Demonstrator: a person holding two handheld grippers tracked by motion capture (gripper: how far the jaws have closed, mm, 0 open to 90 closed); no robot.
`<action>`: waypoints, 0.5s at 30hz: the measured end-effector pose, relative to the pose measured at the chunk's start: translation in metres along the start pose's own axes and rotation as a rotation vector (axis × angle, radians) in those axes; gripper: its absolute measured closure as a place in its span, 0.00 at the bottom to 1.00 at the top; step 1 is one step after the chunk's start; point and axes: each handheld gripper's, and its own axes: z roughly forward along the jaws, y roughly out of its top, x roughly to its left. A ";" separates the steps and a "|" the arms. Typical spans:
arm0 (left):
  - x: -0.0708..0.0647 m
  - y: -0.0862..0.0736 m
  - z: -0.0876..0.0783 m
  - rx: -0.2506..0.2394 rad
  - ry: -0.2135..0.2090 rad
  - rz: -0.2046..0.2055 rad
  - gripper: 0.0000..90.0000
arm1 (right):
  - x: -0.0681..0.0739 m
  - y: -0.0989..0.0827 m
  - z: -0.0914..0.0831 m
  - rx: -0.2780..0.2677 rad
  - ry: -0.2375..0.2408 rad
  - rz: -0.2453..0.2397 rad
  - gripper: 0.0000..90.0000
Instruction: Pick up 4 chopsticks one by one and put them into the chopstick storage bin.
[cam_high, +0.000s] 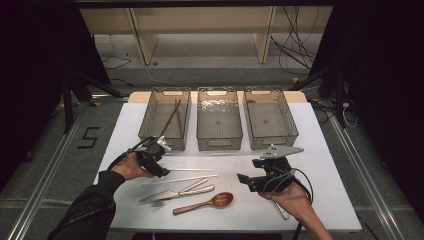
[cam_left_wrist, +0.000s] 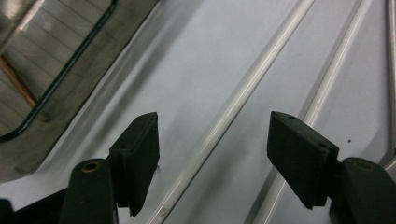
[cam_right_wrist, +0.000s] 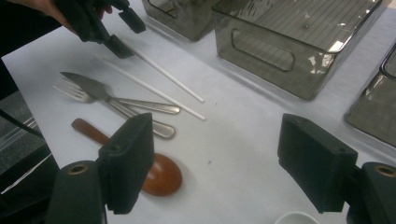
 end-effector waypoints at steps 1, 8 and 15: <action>0.000 0.001 0.002 0.009 0.003 0.003 0.38 | 0.000 0.000 0.000 0.000 0.000 0.000 0.31; 0.000 0.002 0.009 0.059 -0.005 0.035 0.45 | 0.000 0.000 0.000 0.001 0.001 0.000 0.31; 0.000 0.005 0.010 0.067 -0.041 0.039 0.56 | 0.000 0.000 0.000 0.002 0.002 -0.001 0.31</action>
